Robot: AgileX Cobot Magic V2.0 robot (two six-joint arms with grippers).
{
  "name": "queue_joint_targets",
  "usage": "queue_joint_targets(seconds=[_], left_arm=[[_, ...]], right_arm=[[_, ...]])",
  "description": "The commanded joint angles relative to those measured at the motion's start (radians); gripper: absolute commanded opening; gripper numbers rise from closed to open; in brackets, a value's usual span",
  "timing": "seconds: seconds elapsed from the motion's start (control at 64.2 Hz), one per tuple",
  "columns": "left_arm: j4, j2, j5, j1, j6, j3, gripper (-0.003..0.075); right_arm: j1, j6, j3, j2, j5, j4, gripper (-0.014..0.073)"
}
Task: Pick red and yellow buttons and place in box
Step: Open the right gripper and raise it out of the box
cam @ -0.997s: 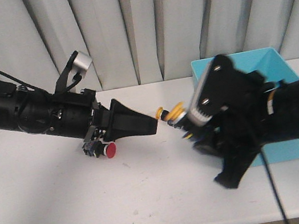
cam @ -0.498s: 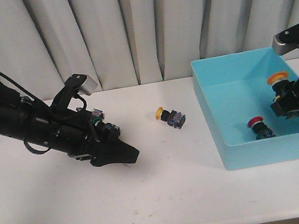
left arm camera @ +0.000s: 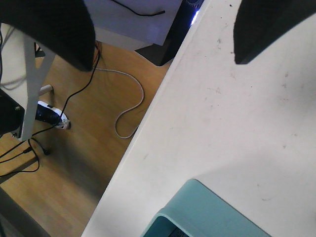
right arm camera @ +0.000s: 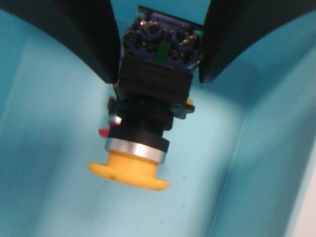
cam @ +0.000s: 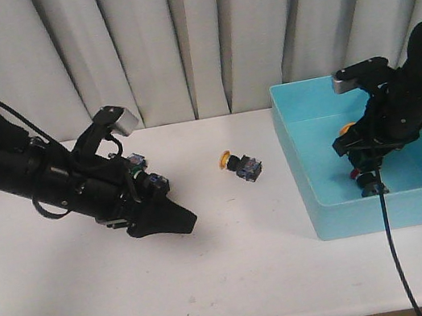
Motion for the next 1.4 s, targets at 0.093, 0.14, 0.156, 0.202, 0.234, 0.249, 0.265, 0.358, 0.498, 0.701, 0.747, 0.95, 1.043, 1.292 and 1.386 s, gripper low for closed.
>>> queue_joint_targets(seconds=[0.093,0.14,0.156,0.202,0.234,0.249,0.265,0.358,0.498,0.701,0.747,0.95,1.043,1.292,1.386], left_arm=[[-0.056,-0.049,0.019,-0.002,-0.004,-0.023,0.0551],[-0.056,-0.049,0.023,-0.002,-0.004,-0.023,0.0551],[-0.056,-0.049,0.026,-0.002,-0.004,-0.023,0.0551],[-0.056,-0.049,0.032,-0.002,-0.004,-0.023,0.0551],[-0.056,-0.049,0.035,-0.002,-0.004,-0.023,0.0551],[-0.056,-0.049,0.036,-0.002,-0.004,-0.023,0.0551],[-0.056,-0.049,0.04,-0.002,-0.004,-0.023,0.0551],[-0.056,-0.049,0.05,-0.002,-0.004,-0.023,0.0551],[-0.056,-0.049,0.065,-0.002,-0.004,-0.023,0.0551],[-0.056,-0.049,0.067,-0.002,-0.004,-0.023,0.0551],[-0.056,-0.049,0.066,-0.002,-0.004,-0.023,0.0551],[-0.056,-0.049,0.063,-0.002,-0.004,-0.023,0.0551],[-0.056,-0.049,0.061,-0.002,-0.004,-0.023,0.0551],[-0.056,-0.049,0.06,-0.002,-0.004,-0.023,0.0551],[-0.056,-0.049,0.06,-0.002,-0.004,-0.023,0.0551]], right_arm=[[-0.002,-0.005,-0.142,0.086,-0.078,0.039,0.0206],[-0.002,-0.005,-0.163,0.11,-0.081,0.049,0.0207],[-0.002,-0.005,-0.17,0.118,-0.083,0.052,0.0208],[-0.002,-0.006,-0.189,0.145,-0.088,0.06,0.0209],[-0.002,-0.008,-0.2,0.162,-0.092,0.065,0.021],[-0.002,-0.008,-0.203,0.165,-0.093,0.068,0.021],[-0.002,-0.01,-0.207,0.175,-0.095,0.07,0.021],[-0.002,-0.013,-0.232,0.209,-0.099,0.076,0.0213],[-0.002,-0.012,-0.24,0.228,-0.12,0.08,0.0258],[-0.002,-0.02,-0.24,0.234,-0.129,0.08,0.0395],[-0.002,-0.02,-0.24,0.234,-0.133,0.08,0.0413],[-0.002,-0.02,-0.24,0.222,-0.13,0.08,0.0421],[-0.002,-0.021,-0.24,0.195,-0.105,0.08,0.0418],[-0.001,0.023,-0.214,0.013,0.002,0.081,0.0383],[0.007,0.022,-0.136,-0.084,0.01,0.074,0.0372]])
